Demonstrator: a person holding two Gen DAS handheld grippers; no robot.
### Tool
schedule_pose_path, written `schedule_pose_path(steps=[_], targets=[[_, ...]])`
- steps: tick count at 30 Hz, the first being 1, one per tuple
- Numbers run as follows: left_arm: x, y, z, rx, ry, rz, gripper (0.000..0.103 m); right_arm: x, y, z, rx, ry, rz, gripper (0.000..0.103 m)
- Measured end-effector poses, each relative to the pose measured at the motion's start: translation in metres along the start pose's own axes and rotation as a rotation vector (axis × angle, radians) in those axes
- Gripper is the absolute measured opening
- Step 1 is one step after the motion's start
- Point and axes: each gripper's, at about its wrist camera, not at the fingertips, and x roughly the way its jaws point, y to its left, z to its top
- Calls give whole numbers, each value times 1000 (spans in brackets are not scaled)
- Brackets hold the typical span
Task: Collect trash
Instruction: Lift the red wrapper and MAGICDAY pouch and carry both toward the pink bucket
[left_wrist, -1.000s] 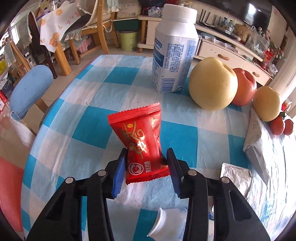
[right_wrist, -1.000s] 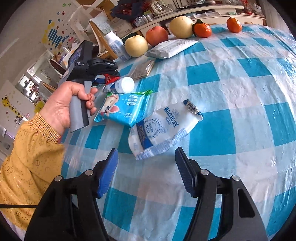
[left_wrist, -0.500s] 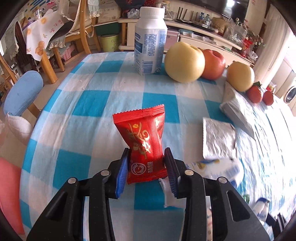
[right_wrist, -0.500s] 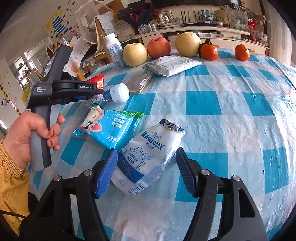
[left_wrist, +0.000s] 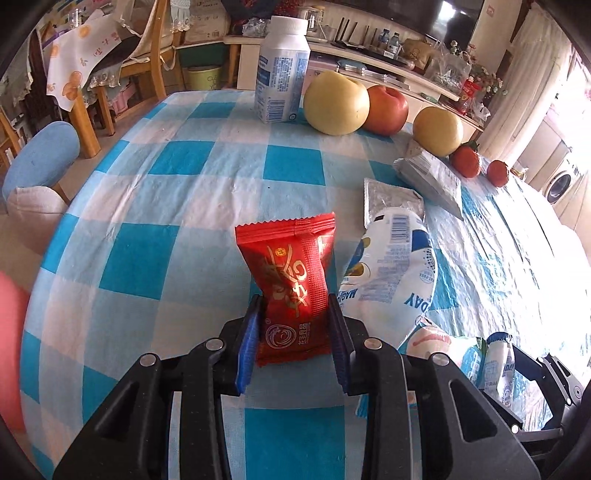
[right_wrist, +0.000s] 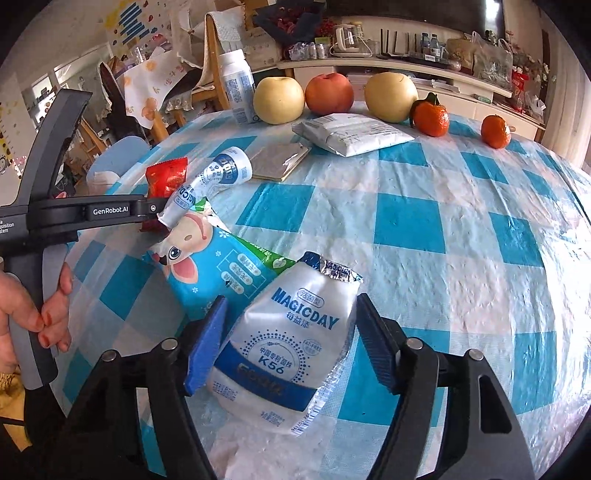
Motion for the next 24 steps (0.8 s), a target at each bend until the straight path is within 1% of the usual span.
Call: schedule_pose_path(steps=[4,5,7,11,13,14,15,16,19,21,24], targets=[[1,4,0,12,-26,10,38,-2,2,-2,-30,-4,-21,64],[2,5,1,19,-33,22,39,-2,2,-3,-36,-5,-28,64],[5,6,3,25,-36,43,48,-1,3,-3,-47,0,-40,64],[8,9,5,25,-49,43,49,-2,5,-6,-57,10,-55,65],[9,8,5,30,-53,48,48,-1,6,-6,-66,10,-58,65],[9,8,5,32,-55,49,46,-1,6,-6,-71,8,-59,64],[9,7,5,34,-58,41,40,-1,6,-6,-77,7,-58,62],[9,6,4,36,-58,34,37,-1,7,-6,-82,3,-59,60],[7,5,3,39,-58,19,35,-3,6,-5,-81,-9,-60,58],[5,8,2,24,-54,-6,35,-3,3,-4,-71,-14,-54,58],[0,11,1,19,-65,-19,35,-3,1,-3,-59,-17,-43,57]])
